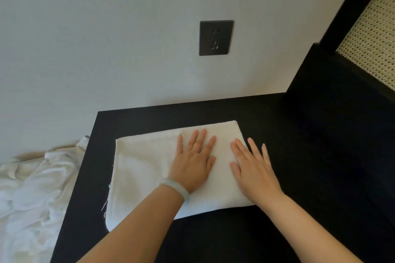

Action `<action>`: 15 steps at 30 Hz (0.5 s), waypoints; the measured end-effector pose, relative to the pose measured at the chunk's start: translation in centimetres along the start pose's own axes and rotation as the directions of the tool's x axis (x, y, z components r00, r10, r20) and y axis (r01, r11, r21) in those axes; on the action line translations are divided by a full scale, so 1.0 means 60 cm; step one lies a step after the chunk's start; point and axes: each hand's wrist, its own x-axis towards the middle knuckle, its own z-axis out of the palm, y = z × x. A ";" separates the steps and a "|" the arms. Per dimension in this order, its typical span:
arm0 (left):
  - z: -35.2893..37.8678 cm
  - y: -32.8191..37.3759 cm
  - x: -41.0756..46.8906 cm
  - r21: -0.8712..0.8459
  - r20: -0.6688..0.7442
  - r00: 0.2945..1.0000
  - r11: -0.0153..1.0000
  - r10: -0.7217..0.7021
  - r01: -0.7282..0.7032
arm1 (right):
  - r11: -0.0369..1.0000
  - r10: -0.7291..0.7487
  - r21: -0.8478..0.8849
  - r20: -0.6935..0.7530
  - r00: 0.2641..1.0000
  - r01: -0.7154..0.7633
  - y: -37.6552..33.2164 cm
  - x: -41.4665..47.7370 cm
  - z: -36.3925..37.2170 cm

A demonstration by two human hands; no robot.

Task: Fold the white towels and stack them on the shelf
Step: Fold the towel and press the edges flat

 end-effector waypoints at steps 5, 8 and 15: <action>0.004 -0.025 -0.028 0.022 0.013 0.994 0.994 -0.106 0.105 | 0.992 -0.129 -0.012 -0.170 0.977 0.129 -0.062 0.097 -0.042; 0.005 -0.032 -0.025 0.026 0.015 0.997 0.997 -0.078 0.078 | 0.996 -0.070 0.060 0.045 0.997 0.067 -0.062 0.128 -0.003; -0.013 -0.166 -0.070 0.032 0.000 0.897 0.897 -0.442 0.441 | 0.999 -0.024 0.047 0.064 0.998 0.021 -0.052 0.134 0.016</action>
